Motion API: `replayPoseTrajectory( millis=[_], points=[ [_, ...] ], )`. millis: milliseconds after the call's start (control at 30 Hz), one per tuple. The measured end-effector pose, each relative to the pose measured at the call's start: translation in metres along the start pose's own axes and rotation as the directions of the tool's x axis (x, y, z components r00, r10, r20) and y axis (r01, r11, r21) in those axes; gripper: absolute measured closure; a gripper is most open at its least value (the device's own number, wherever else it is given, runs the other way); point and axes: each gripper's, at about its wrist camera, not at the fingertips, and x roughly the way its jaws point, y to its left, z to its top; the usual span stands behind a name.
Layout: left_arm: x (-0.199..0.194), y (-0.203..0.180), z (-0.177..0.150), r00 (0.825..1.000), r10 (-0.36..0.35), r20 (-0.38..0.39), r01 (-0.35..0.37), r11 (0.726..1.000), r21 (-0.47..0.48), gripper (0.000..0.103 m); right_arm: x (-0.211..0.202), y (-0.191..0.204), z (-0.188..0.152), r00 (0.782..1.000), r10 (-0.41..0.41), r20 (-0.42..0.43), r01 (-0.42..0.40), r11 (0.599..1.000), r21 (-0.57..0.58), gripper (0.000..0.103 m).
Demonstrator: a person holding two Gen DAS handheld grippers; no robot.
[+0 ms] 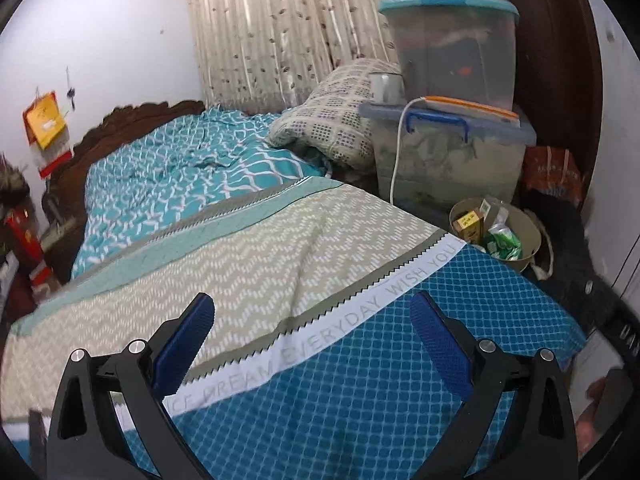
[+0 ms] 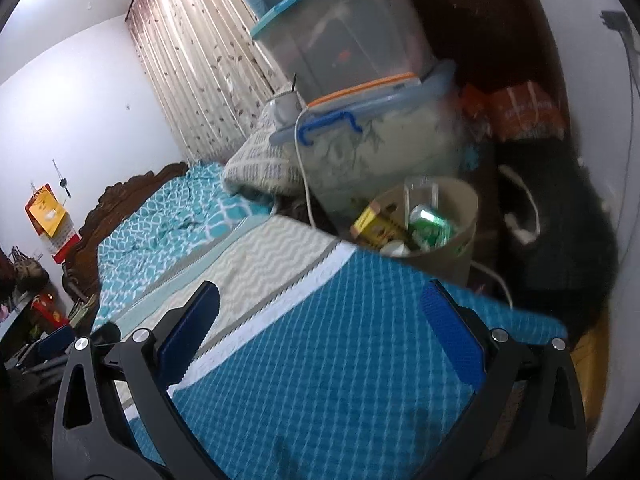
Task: Collect trash
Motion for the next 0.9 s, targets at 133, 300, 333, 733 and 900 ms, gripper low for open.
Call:
replayPoseTrajectory(
  millis=[133, 300, 333, 733, 900],
  points=[
    [0.023, -0.025, 0.015, 1.0, 0.023, -0.005, -0.023, 0.999, 0.029, 0.009, 0.022, -0.009, 0.014, 0.999, 0.034, -0.001, -0.034, 0.999, -0.022, 0.003],
    [0.058, -0.058, 0.039, 0.999, 0.025, -0.02, -0.025, 1.0, 0.011, 0.009, 0.048, -0.028, 0.024, 0.999, 0.047, -0.024, -0.049, 0.997, -0.058, 0.003],
    [0.066, -0.068, 0.043, 0.999, 0.029, -0.02, -0.029, 0.999, 0.019, 0.009, 0.052, -0.032, 0.026, 0.999, 0.036, -0.017, -0.037, 0.998, -0.056, 0.003],
    [0.126, -0.124, 0.072, 0.995, -0.06, -0.078, 0.066, 0.996, 0.066, 0.009, 0.089, -0.08, 0.052, 0.995, -0.058, -0.078, 0.061, 0.998, 0.028, 0.003],
    [0.131, -0.128, 0.076, 0.992, -0.107, -0.072, 0.112, 0.991, 0.07, 0.009, 0.086, -0.074, 0.051, 0.993, -0.093, -0.07, 0.095, 0.995, 0.014, 0.003]
  ],
)
